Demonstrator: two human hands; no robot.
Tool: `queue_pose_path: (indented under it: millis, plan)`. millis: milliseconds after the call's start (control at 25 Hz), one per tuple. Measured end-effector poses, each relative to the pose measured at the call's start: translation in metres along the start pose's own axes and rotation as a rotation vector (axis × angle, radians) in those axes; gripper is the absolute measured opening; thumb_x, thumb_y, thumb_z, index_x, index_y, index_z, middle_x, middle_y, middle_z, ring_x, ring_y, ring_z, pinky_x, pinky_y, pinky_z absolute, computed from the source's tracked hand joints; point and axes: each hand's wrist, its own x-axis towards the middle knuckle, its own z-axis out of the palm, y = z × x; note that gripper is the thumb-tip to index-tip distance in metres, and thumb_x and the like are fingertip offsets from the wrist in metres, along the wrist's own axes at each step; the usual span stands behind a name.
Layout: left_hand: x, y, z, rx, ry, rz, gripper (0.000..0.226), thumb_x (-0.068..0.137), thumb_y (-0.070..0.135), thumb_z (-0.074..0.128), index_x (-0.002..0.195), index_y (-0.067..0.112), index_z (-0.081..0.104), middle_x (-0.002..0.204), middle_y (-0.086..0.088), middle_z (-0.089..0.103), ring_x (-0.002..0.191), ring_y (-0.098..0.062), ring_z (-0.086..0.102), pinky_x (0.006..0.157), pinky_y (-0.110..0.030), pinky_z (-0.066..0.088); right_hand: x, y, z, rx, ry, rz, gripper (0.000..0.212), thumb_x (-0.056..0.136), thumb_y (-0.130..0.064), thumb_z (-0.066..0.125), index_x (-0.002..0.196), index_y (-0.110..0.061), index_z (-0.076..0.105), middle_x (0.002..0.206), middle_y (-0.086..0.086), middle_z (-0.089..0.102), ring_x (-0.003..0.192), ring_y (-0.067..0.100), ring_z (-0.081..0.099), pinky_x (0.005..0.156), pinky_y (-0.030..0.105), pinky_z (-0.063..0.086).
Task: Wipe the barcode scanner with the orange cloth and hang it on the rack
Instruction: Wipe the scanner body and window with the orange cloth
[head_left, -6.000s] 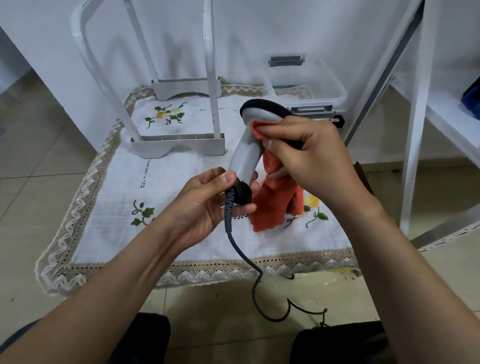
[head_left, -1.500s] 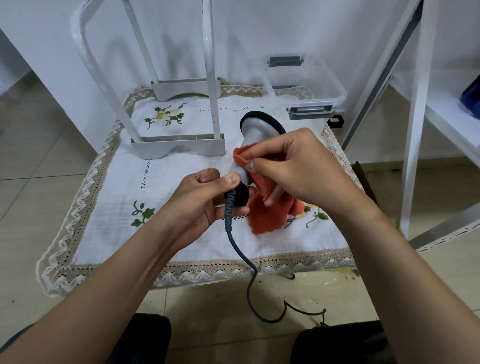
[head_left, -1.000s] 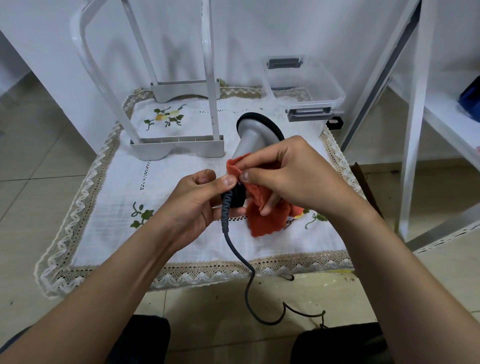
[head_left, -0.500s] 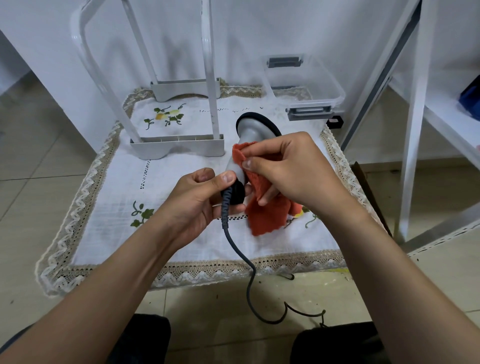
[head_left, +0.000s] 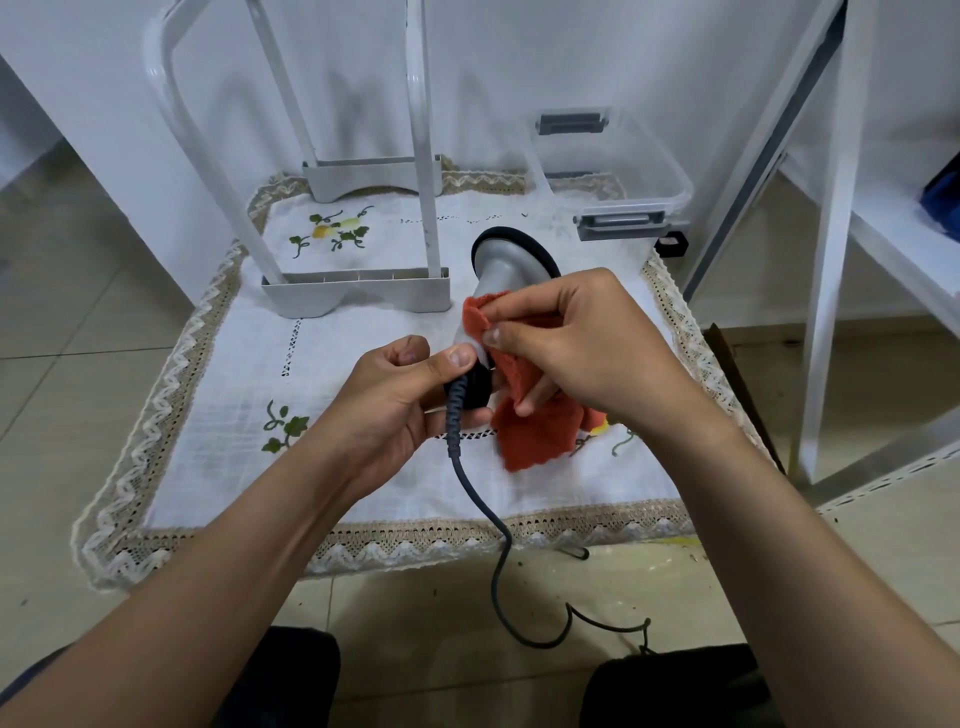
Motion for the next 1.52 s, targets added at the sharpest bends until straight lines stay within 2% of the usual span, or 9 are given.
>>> queue_pose_path:
  millis: [120, 200, 320, 400, 600, 1040, 1280, 1440, 1520]
  plan:
    - [-0.001, 0.001, 0.001, 0.010, -0.001, 0.001, 0.031, 0.073, 0.017, 0.073, 0.083, 0.013, 0.044, 0.074, -0.013, 0.074, 0.079, -0.029, 0.078, 0.055, -0.032, 0.061, 0.000, 0.001, 0.002, -0.007, 0.010, -0.012, 0.027, 0.094, -0.005, 0.072, 0.088, -0.030, 0.078, 0.072, -0.012, 0.076, 0.047, 0.029, 0.072, 0.045, 0.039, 0.062]
    - [-0.001, 0.001, 0.001, -0.019, 0.013, -0.002, 0.042, 0.074, 0.018, 0.071, 0.107, 0.006, 0.049, 0.075, -0.012, 0.075, 0.076, -0.025, 0.078, 0.055, -0.031, 0.061, -0.002, -0.002, 0.002, 0.015, -0.018, -0.006, 0.030, 0.094, -0.005, 0.073, 0.085, -0.033, 0.077, 0.072, -0.013, 0.076, 0.046, 0.030, 0.071, 0.044, 0.037, 0.061]
    - [-0.001, 0.004, 0.002, -0.118, 0.016, -0.036, 0.053, 0.078, 0.020, 0.069, 0.124, 0.000, 0.053, 0.093, -0.018, 0.076, 0.086, -0.025, 0.078, 0.057, -0.028, 0.060, 0.000, -0.001, -0.008, 0.116, 0.182, -0.040, 0.027, 0.093, 0.000, 0.072, 0.087, -0.026, 0.078, 0.079, -0.011, 0.076, 0.042, 0.025, 0.069, 0.038, 0.030, 0.056]
    - [-0.002, 0.005, 0.002, -0.149, 0.004, -0.069, 0.050, 0.082, 0.023, 0.065, 0.119, -0.010, 0.061, 0.101, -0.019, 0.075, 0.087, -0.022, 0.077, 0.058, -0.026, 0.060, 0.004, 0.003, -0.014, 0.110, 0.328, -0.065, 0.023, 0.093, -0.003, 0.073, 0.093, -0.024, 0.080, 0.084, -0.007, 0.077, 0.046, 0.027, 0.071, 0.042, 0.043, 0.060]
    - [-0.006, 0.005, 0.008, -0.181, -0.078, -0.103, 0.031, 0.084, 0.026, 0.058, 0.084, 0.009, 0.084, 0.096, -0.013, 0.078, 0.082, -0.017, 0.077, 0.056, -0.023, 0.060, 0.006, 0.011, -0.011, 0.091, 0.423, -0.074, 0.027, 0.094, -0.010, 0.073, 0.089, -0.036, 0.079, 0.088, -0.008, 0.078, 0.052, 0.028, 0.075, 0.047, 0.060, 0.058]
    - [-0.005, 0.000, 0.004, -0.289, -0.194, -0.167, 0.054, 0.056, 0.029, 0.093, 0.101, 0.001, 0.080, 0.105, -0.018, 0.076, 0.089, -0.021, 0.077, 0.058, -0.026, 0.062, 0.007, 0.014, -0.010, 0.072, 0.368, -0.031, 0.018, 0.095, -0.013, 0.073, 0.089, -0.028, 0.082, 0.082, 0.010, 0.078, 0.042, 0.034, 0.069, 0.041, 0.060, 0.056]
    - [-0.005, 0.001, 0.003, -0.284, -0.213, -0.174, 0.053, 0.057, 0.030, 0.094, 0.100, 0.002, 0.081, 0.105, -0.017, 0.077, 0.091, -0.020, 0.077, 0.059, -0.025, 0.062, 0.008, 0.015, -0.006, 0.050, 0.343, -0.106, 0.018, 0.094, -0.010, 0.074, 0.086, -0.024, 0.081, 0.076, 0.021, 0.075, 0.037, 0.034, 0.063, 0.030, 0.029, 0.044]
    - [-0.006, 0.001, 0.004, -0.289, -0.230, -0.196, 0.051, 0.058, 0.029, 0.092, 0.099, 0.002, 0.081, 0.104, -0.017, 0.077, 0.090, -0.020, 0.077, 0.058, -0.025, 0.062, 0.010, 0.016, -0.007, 0.073, 0.395, -0.109, 0.017, 0.094, -0.010, 0.072, 0.090, -0.023, 0.082, 0.070, 0.022, 0.073, 0.036, 0.038, 0.063, 0.029, 0.047, 0.046]
    - [-0.006, 0.000, 0.003, -0.284, -0.233, -0.191, 0.054, 0.055, 0.029, 0.096, 0.100, 0.003, 0.081, 0.104, -0.016, 0.077, 0.090, -0.020, 0.077, 0.058, -0.025, 0.062, 0.008, 0.015, -0.005, 0.077, 0.338, -0.103, 0.022, 0.094, -0.009, 0.072, 0.086, -0.027, 0.081, 0.071, 0.021, 0.074, 0.036, 0.039, 0.062, 0.029, 0.044, 0.046]
